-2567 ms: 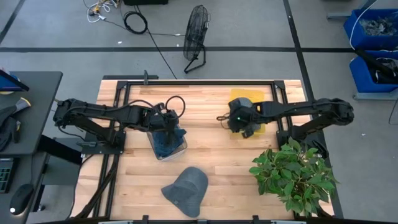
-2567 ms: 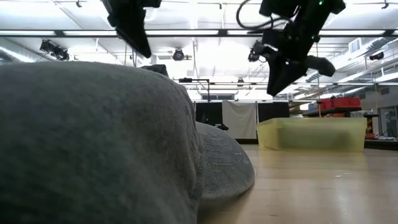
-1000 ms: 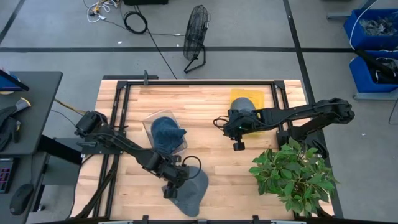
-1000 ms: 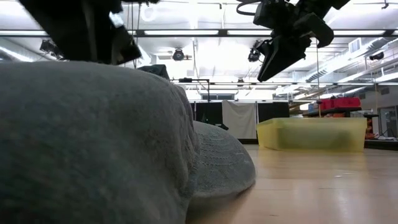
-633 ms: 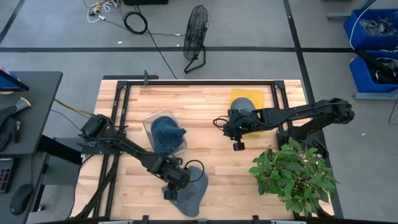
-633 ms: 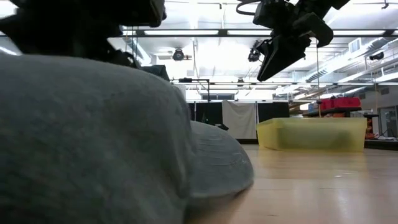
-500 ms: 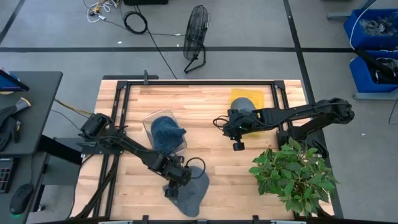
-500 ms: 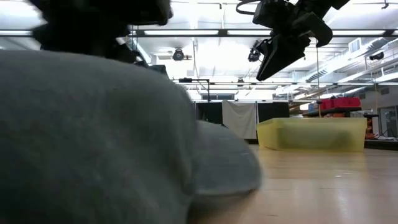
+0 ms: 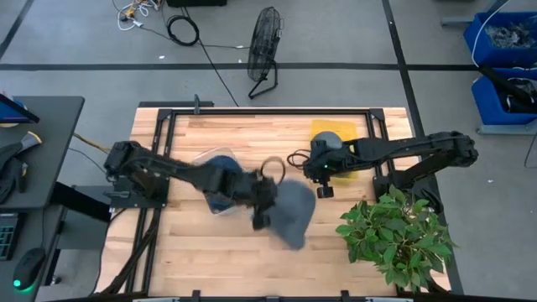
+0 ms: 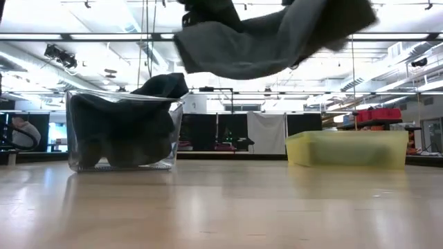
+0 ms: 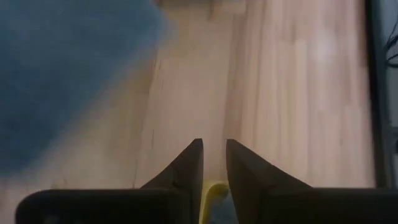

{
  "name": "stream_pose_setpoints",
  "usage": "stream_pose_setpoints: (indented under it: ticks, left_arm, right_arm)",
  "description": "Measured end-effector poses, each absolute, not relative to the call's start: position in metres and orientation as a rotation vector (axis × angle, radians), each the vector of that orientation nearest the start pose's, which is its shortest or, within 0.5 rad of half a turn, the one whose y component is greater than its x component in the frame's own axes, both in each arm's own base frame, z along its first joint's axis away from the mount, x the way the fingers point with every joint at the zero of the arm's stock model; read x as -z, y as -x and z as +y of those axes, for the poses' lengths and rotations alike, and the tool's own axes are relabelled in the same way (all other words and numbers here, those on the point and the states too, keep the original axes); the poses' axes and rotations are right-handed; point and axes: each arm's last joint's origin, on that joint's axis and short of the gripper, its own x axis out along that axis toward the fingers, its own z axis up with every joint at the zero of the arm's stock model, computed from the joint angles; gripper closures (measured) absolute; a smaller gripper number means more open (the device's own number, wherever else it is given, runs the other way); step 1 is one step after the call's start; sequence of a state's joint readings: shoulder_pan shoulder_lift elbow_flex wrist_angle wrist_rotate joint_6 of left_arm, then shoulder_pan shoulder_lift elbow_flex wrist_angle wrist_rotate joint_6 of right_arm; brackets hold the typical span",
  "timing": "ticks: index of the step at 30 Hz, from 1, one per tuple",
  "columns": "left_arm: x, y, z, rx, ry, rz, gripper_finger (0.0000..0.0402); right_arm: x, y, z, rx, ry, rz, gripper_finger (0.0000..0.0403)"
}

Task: Pick & Place hat
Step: Put the gray cap into the yellow bin

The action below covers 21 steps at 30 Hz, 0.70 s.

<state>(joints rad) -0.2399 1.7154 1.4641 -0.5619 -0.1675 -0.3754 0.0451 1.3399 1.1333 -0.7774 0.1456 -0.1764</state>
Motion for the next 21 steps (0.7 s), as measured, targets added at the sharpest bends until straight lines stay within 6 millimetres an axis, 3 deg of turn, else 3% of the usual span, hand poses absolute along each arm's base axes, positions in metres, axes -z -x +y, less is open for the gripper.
stream_pose_setpoints:
  ticks: [4,9,21]
  left_arm:
    - [-0.313,-0.372,-0.056,-0.17,0.146,0.76,0.0392]
    - [-0.312,-0.373,-0.023,-0.26,0.157,0.804,0.0392]
    - [-0.302,-0.375,0.03,-0.405,0.301,0.832,0.0392]
  right_arm:
    - [-0.317,-0.261,0.009,-0.012,0.282,1.0,0.0328]
    - [-0.347,-0.256,0.007,0.044,0.299,0.989,0.0301]
    - [-0.354,-0.255,0.005,0.178,0.227,0.967,0.0183]
